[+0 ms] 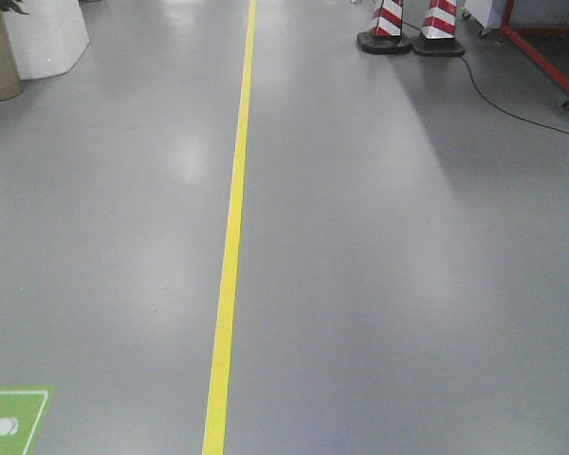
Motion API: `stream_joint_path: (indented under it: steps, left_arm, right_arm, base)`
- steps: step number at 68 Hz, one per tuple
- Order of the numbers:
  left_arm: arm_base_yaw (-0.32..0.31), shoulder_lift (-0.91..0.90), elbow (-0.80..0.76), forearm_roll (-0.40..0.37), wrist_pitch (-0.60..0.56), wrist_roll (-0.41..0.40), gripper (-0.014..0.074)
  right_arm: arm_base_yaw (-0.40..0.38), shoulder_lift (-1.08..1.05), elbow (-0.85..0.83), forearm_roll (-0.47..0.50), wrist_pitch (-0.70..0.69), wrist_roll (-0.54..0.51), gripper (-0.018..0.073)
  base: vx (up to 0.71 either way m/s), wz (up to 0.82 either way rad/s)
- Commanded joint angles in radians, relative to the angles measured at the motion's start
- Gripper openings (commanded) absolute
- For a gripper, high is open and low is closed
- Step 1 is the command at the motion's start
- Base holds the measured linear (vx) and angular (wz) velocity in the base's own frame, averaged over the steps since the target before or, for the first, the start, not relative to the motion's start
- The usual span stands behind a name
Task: Move and align brake pads A on conveyor
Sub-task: 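Drive away from the steel table holding both pads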
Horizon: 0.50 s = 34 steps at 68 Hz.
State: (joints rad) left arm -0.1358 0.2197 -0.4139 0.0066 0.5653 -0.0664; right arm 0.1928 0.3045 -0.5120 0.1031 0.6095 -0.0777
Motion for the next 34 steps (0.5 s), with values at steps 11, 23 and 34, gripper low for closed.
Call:
stream_joint_path:
  steps: [11, 23, 34]
  left_arm:
    - [-0.001, 0.011, -0.027, -0.007, -0.099, -0.002, -0.0006]
    - [-0.001, 0.011, -0.027, -0.007, -0.099, -0.002, -0.0006]
    - [-0.001, 0.011, -0.027, -0.007, -0.099, -0.002, -0.0006]
  right_arm:
    - [-0.003, 0.01, -0.031, -0.002, -0.099, 0.0, -0.0007]
    - [-0.003, 0.01, -0.031, -0.002, -0.099, 0.0, -0.0007]
    - [-0.003, 0.01, -0.031, -0.002, -0.099, 0.0, -0.0007]
  base:
    - [0.47, -0.07]
    - [0.52, -0.08]
    - [0.56, -0.06]
